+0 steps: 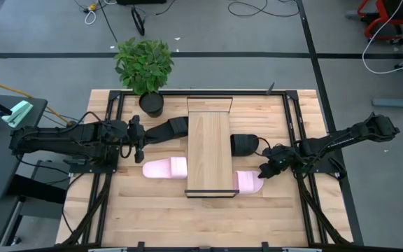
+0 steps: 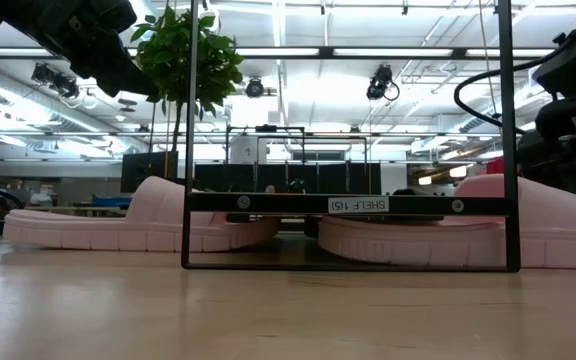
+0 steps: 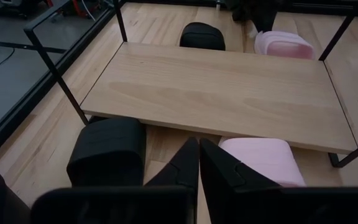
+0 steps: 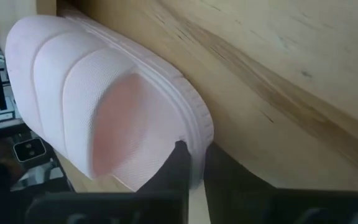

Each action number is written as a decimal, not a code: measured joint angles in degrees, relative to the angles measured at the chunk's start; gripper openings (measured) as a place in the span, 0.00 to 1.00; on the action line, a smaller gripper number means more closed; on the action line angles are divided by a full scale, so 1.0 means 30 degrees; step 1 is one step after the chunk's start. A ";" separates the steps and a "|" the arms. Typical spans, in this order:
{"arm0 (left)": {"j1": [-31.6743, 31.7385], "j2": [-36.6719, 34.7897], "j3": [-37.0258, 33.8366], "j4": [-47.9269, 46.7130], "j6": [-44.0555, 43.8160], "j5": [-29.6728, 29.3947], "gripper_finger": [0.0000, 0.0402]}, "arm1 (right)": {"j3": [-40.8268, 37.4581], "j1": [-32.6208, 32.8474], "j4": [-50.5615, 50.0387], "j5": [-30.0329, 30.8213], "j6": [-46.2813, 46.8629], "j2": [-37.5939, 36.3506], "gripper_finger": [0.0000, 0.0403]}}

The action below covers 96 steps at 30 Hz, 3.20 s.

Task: Pick and place slides into the shelf
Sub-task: Put the right pink slide on the shelf

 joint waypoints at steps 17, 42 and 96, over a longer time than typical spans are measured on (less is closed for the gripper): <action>-0.0001 0.0000 0.0000 -0.0053 -0.0007 0.0000 0.04 | 0.0446 -0.0013 -0.1188 0.0272 -0.0074 0.0000 0.06; -0.0005 0.0000 0.0000 -0.0073 0.0000 0.0000 0.04 | 0.7094 -0.0015 -1.5051 0.2307 -0.2613 -0.0007 0.06; 0.0002 0.0007 0.0000 -0.0211 -0.0255 0.0000 0.08 | 1.2196 -0.0007 -2.0380 0.2609 -0.3358 0.2898 0.06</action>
